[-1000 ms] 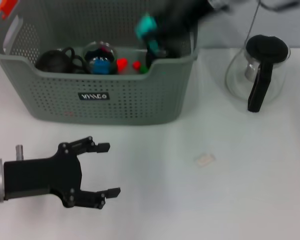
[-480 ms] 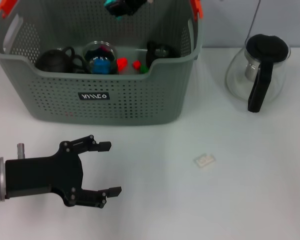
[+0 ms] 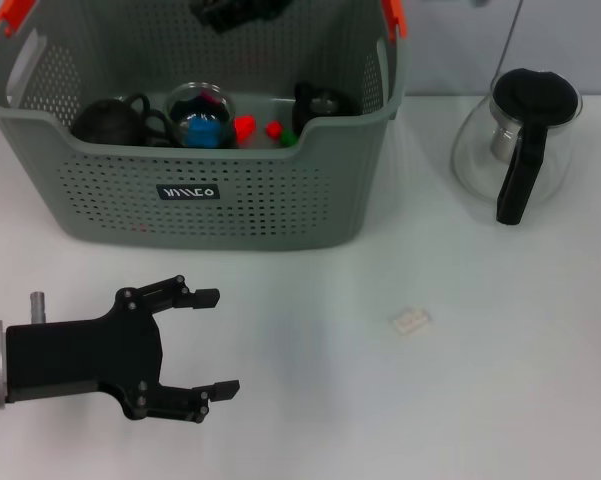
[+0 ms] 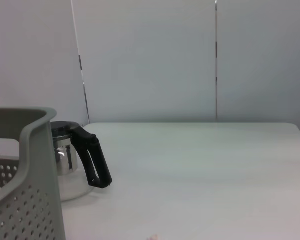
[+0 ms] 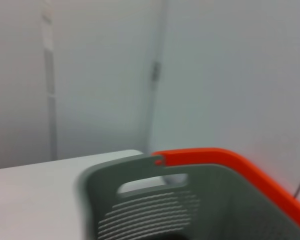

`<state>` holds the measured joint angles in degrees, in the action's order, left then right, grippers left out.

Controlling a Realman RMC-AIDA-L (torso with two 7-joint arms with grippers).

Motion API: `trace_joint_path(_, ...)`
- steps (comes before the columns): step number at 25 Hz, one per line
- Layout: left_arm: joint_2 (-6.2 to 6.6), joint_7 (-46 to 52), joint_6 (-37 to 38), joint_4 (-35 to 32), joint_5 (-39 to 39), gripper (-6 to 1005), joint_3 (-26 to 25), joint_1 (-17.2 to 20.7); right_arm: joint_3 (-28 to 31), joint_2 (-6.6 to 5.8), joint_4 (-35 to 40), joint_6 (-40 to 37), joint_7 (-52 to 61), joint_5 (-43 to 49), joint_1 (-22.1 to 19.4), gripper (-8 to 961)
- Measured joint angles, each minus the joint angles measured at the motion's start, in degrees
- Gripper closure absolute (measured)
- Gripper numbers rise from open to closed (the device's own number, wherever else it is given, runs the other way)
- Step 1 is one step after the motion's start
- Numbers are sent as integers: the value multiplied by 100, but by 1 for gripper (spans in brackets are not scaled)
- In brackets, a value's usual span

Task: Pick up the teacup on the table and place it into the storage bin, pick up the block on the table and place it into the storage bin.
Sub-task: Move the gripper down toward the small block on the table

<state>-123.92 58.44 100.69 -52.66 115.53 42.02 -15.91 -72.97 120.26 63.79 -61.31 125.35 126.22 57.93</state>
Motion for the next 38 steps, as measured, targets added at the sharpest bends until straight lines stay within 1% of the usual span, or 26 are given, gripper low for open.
trace_joint_path(1,0,0,3,0,0,49,-1,1,22,-9,270,-243,-45,-98,-162,132)
trace_joint_path(2,0,0,6,2,1,49,-1,0,67,-22,645,-591,-92,-227,-412,59)
trace_joint_path(5,0,0,7,7,7,50,-1,6,239,-68,1633,-1831,-255,-407,-1069,34)
trace_joint_path(7,0,0,9,7,9,50,-1,10,373,-110,2216,-2858,-359,-389,-1453,18)
trace_joint_path(9,0,0,10,7,9,50,-1,10,473,-151,2483,-3578,-314,-271,-1675,19)
trace_joint_path(12,0,0,12,7,-18,49,-1,10,610,-187,2587,-4429,-81,172,-1908,20)
trace_joint_path(14,0,0,12,8,-27,49,-1,10,618,-177,2554,-4649,31,586,-1979,21)
trace_joint_path(17,-9,1,12,10,-29,49,-1,10,548,-48,2358,-4691,42,1302,-2016,23)
trace_joint_path(19,-14,1,13,14,-30,49,-1,8,406,1,2104,-4475,36,1620,-1994,24)
trace_joint_path(22,-16,1,11,20,-31,50,-1,-11,94,-9,1564,-4051,36,1824,-1878,26)
trace_joint_path(25,-18,1,12,53,-32,50,6,-23,-146,1,932,-3593,26,1995,-1674,27)
trace_joint_path(28,-18,1,12,85,-32,50,9,-25,-447,11,324,-3069,63,2128,-1480,29)
trace_joint_path(29,-18,1,12,87,-32,49,8,-24,-639,12,-4,-2749,98,2180,-1370,29)
trace_joint_path(30,-18,1,12,89,-32,49,8,-23,-639,12,-4,-2749,98,2180,-1370,29)
trace_joint_path(34,-18,1,12,90,-30,49,9,-20,-964,19,-463,-2300,180,2195,-1182,28)
trace_joint_path(35,-18,1,12,90,-29,50,8,-21,-1071,21,-558,-2180,226,2195,-1140,29)
trace_joint_path(36,-21,1,12,90,-25,50,9,-25,-1332,32,-700,-1938,327,2197,-1086,29)
trace_joint_path(37,-23,1,12,90,-22,50,8,-26,-1332,32,-700,-1938,327,2197,-1086,29)
trace_joint_path(38,-25,1,12,90,-21,50,10,-28,-1488,40,-745,-1836,366,2197,-1071,29)
